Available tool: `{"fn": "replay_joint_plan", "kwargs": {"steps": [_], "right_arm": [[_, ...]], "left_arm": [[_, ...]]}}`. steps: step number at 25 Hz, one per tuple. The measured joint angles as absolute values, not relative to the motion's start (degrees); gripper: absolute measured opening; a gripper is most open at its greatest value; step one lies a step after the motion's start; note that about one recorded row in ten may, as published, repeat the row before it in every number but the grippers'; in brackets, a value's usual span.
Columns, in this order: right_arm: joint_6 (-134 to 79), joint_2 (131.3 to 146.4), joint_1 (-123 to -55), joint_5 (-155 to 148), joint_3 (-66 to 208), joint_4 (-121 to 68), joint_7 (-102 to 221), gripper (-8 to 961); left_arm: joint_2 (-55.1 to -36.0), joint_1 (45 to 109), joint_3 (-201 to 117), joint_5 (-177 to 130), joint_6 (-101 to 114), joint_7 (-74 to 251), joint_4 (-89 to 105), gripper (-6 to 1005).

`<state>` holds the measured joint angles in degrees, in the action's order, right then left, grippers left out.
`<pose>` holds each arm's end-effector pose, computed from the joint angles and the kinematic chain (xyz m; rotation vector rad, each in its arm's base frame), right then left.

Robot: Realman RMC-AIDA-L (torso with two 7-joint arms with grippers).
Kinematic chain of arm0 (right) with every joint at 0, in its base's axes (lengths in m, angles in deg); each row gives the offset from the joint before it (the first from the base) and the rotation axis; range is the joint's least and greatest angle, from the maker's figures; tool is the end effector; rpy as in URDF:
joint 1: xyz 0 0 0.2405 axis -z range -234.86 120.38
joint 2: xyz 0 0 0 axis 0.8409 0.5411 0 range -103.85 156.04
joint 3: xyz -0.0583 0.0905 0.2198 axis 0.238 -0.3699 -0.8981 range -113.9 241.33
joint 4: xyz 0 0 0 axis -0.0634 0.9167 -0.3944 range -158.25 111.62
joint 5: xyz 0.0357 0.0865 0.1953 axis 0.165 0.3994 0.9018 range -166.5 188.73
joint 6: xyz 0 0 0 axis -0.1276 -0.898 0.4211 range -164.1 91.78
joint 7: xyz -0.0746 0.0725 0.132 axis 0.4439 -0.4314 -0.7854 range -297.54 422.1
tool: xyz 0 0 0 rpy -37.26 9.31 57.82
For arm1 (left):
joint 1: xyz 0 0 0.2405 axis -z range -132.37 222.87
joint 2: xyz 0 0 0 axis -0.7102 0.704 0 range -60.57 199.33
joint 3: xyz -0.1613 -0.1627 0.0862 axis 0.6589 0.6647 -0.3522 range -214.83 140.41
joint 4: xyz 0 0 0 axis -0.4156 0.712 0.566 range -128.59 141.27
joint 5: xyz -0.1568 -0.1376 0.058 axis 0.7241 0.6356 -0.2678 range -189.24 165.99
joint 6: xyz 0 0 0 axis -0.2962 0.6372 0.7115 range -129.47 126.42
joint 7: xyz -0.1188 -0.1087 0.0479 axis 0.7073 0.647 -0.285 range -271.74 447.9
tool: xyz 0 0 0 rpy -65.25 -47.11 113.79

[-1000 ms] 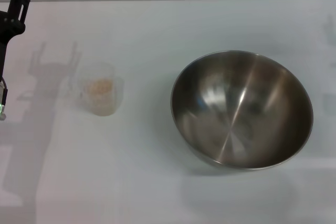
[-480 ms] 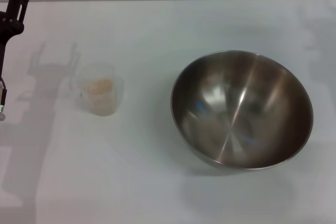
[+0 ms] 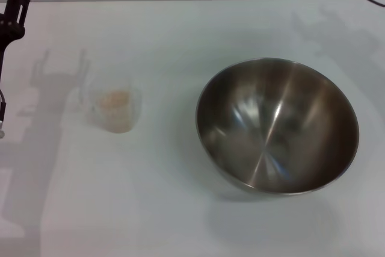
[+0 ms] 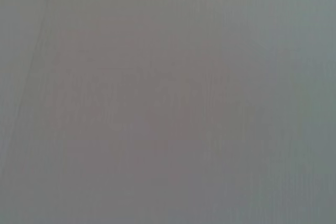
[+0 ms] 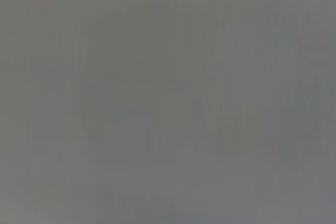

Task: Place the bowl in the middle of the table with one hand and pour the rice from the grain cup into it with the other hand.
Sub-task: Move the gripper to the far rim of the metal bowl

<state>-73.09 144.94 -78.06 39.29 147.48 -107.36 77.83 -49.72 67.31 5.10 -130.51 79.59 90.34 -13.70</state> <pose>0.1760 0.4338 0.0530 -1.9108 0.8084 0.3028 -0.2713 0.3410 0.0072 -1.3872 -0.4007 -0.9594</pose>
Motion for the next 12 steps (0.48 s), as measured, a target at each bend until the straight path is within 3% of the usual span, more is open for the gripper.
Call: {"fn": "replay_joint_plan", "kwargs": {"steps": [8, 12], "right_arm": [[-118.8, 144.79, -89.1, 40.5, 131.4, -115.8, 77.7, 694], [-125.9, 144.18, -91.5, 41.0, 130.0, -114.9, 78.2, 693]], "left_arm": [[-49.71, 67.4, 5.4, -130.4, 79.6, 90.4, -13.7, 755], [-49.55, 67.6, 5.5, -130.4, 79.6, 90.4, -13.5, 755]]}}
